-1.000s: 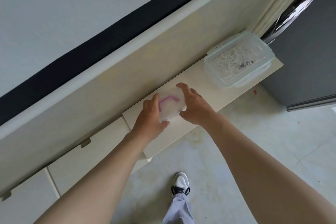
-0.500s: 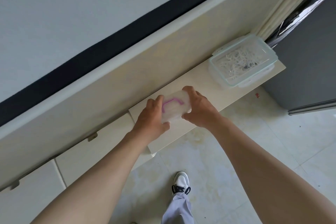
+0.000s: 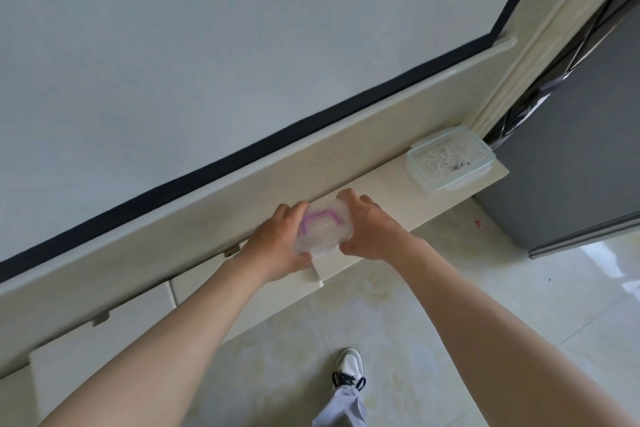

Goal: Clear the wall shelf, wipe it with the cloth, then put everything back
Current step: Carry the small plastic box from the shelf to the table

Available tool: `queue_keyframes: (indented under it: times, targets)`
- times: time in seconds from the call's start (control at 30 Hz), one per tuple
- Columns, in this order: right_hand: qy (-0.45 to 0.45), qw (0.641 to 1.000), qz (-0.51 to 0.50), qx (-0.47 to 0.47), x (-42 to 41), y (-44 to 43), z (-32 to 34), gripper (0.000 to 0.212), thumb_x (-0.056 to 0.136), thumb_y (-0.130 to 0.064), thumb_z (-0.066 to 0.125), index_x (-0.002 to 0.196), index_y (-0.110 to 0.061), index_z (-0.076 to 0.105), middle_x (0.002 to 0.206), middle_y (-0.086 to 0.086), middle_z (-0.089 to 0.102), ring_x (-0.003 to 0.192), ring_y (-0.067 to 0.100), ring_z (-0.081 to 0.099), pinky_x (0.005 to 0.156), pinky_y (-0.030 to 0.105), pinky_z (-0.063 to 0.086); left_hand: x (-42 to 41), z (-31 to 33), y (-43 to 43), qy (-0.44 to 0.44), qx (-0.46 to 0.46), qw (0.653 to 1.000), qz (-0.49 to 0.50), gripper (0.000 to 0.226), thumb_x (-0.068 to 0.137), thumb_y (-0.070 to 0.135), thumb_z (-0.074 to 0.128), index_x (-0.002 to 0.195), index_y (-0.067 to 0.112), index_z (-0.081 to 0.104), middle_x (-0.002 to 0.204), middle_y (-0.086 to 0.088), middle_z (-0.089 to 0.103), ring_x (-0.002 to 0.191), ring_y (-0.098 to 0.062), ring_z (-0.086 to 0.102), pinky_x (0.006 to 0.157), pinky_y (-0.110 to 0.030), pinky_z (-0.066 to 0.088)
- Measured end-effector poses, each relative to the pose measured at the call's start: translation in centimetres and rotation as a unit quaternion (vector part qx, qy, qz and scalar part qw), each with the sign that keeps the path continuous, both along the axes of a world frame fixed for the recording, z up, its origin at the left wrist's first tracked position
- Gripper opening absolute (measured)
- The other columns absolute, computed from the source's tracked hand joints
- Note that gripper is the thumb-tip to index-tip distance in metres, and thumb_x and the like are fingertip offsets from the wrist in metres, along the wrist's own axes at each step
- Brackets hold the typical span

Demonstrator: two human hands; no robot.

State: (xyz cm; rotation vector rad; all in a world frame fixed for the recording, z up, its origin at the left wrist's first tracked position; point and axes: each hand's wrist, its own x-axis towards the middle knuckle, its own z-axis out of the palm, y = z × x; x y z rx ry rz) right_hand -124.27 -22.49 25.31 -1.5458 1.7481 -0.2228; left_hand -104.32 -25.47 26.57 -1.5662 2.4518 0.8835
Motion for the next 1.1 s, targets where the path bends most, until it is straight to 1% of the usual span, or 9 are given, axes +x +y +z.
queue_keyframes:
  times: [0.1,0.27,0.5,0.57,0.67,0.77,0.97,1.03,1.1]
  targets:
    - [0.014,1.000,0.012,-0.011,3.7,1.9,3.4,0.078,0.074,-0.017,0.076,0.137,-0.028,0.032,0.108,0.006,0.046,0.095,0.029,0.057,0.072,0.030,0.044,3.7,2.9,2.1,0.005,-0.009,1.000,0.003,0.072,0.075,0.033,0.073,0.135,0.028,0.034,0.117,0.000,0.043,0.094,-0.028,0.058,0.076,-0.032,0.048]
    - [0.034,0.998,0.028,-0.035,11.0,5.7,8.0,0.082,0.072,-0.021,0.079,0.137,-0.028,0.032,0.112,0.007,0.049,0.098,0.029,0.056,0.074,0.030,0.042,11.5,7.2,6.2,0.020,-0.028,0.999,0.003,0.080,0.075,0.033,0.074,0.143,0.025,0.032,0.125,-0.002,0.044,0.104,-0.029,0.058,0.085,-0.034,0.050]
    - [0.047,0.993,0.069,-0.083,22.9,10.8,13.2,0.082,0.070,-0.022,0.081,0.136,-0.027,0.033,0.112,0.007,0.051,0.096,0.027,0.054,0.071,0.030,0.043,24.0,12.2,12.2,0.043,-0.063,0.997,0.021,0.087,0.074,0.035,0.075,0.148,0.027,0.029,0.130,0.000,0.043,0.112,-0.025,0.054,0.086,-0.030,0.045]
    - [0.048,0.991,0.081,-0.096,26.0,12.1,14.3,0.082,0.069,-0.022,0.081,0.135,-0.028,0.034,0.112,0.007,0.052,0.096,0.027,0.055,0.070,0.030,0.044,27.2,13.3,14.0,0.050,-0.072,0.996,0.031,0.085,0.073,0.034,0.075,0.146,0.027,0.030,0.129,0.000,0.045,0.112,-0.025,0.054,0.087,-0.032,0.047]
    - [0.055,0.988,0.099,-0.108,30.0,14.1,15.8,0.085,0.070,-0.023,0.081,0.138,-0.032,0.030,0.116,0.007,0.052,0.101,0.028,0.054,0.076,0.035,0.052,31.4,14.6,16.4,0.053,-0.081,0.994,0.041,0.084,0.073,0.036,0.074,0.144,0.027,0.032,0.128,0.001,0.045,0.111,-0.024,0.054,0.089,-0.035,0.049]
    - [0.062,0.984,0.122,-0.112,33.2,15.9,17.1,0.090,0.072,-0.023,0.080,0.144,-0.034,0.027,0.119,0.008,0.050,0.106,0.028,0.052,0.081,0.037,0.052,34.7,15.7,18.5,0.051,-0.088,0.994,0.049,0.085,0.071,0.037,0.074,0.144,0.029,0.031,0.127,0.002,0.045,0.110,-0.024,0.054,0.089,-0.037,0.050]
    - [0.078,0.979,0.153,-0.112,37.5,18.9,18.4,0.078,0.069,-0.026,0.082,0.129,-0.031,0.033,0.111,0.006,0.051,0.096,0.027,0.056,0.065,0.030,0.046,38.9,17.0,22.5,0.045,-0.095,0.992,0.067,0.085,0.069,0.036,0.075,0.143,0.030,0.033,0.125,0.003,0.046,0.108,-0.023,0.055,0.087,-0.036,0.051]
    - [0.084,0.976,0.165,-0.112,38.3,19.9,18.7,0.078,0.068,-0.028,0.082,0.128,-0.032,0.033,0.111,0.005,0.051,0.095,0.027,0.056,0.064,0.030,0.045,39.7,17.2,23.9,0.043,-0.095,0.992,0.074,0.083,0.068,0.037,0.074,0.140,0.032,0.034,0.123,0.003,0.046,0.107,-0.024,0.056,0.087,-0.038,0.052]
    - [0.083,0.974,0.176,-0.112,39.0,20.9,18.8,0.077,0.067,-0.028,0.082,0.126,-0.032,0.032,0.110,0.004,0.051,0.095,0.027,0.056,0.067,0.031,0.047,40.3,17.3,25.3,0.039,-0.094,0.992,0.081,0.082,0.068,0.038,0.074,0.139,0.032,0.034,0.120,0.003,0.046,0.105,-0.024,0.056,0.087,-0.040,0.053]
